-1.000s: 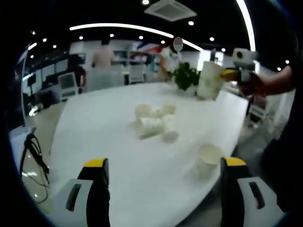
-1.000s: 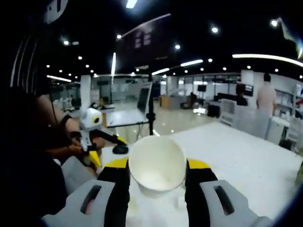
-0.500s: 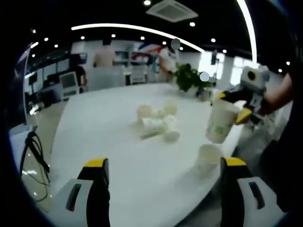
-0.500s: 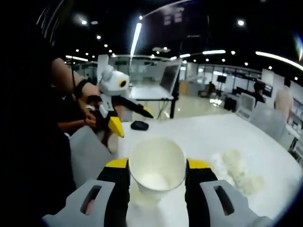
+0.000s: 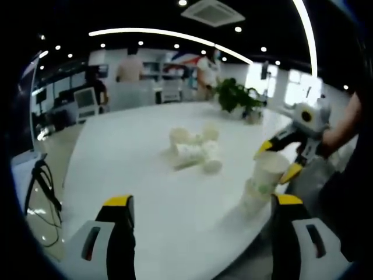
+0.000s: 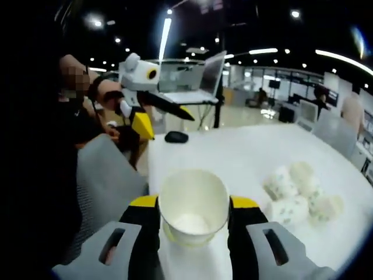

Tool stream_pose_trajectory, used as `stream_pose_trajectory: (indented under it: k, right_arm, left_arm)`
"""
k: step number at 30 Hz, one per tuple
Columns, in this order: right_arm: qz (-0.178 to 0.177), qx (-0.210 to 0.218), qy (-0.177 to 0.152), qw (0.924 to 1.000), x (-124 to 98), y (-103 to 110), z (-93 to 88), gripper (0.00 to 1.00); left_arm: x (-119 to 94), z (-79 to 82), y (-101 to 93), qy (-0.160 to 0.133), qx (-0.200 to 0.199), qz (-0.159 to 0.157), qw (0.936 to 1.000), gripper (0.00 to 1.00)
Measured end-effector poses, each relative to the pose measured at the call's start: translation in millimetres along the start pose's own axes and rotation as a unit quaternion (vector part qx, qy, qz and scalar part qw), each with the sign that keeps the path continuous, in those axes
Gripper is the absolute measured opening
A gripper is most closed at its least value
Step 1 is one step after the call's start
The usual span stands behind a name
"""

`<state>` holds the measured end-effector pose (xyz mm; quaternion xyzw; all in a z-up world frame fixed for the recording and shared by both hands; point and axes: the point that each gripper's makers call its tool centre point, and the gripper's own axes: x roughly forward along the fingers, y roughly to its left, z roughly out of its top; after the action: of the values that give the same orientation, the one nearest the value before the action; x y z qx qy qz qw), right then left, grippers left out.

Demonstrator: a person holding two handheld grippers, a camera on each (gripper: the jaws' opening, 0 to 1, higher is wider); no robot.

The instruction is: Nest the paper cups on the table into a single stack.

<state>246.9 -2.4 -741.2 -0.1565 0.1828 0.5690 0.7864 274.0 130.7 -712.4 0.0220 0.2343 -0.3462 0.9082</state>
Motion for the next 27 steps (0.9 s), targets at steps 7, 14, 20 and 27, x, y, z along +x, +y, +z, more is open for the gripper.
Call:
stream_pose_trajectory:
  k: [7,14,20,27]
  right_arm:
    - [-0.004,0.015,0.008,0.9998,6,-2,-13.1,0.42]
    - [-0.003,0.014,0.014,0.9998,9,1,-21.4,0.43]
    - [0.0,0.005,0.029,0.9996,11,6,-28.7,0.44]
    - [-0.002,0.005,0.039,0.9992,12,7,-32.0,0.47]
  left_arm:
    - [0,-1.0,-0.3,0.001,-0.002,0.0,1.0,0.96]
    - [0,-2.1,-1.1,0.003,-0.004,-0.001,1.0,0.96]
    - [0,-2.6,-1.3,0.002,-0.006,0.0,1.0,0.95]
    - [0,-2.7,-1.9,0.002,-0.006,0.0,1.0,0.95]
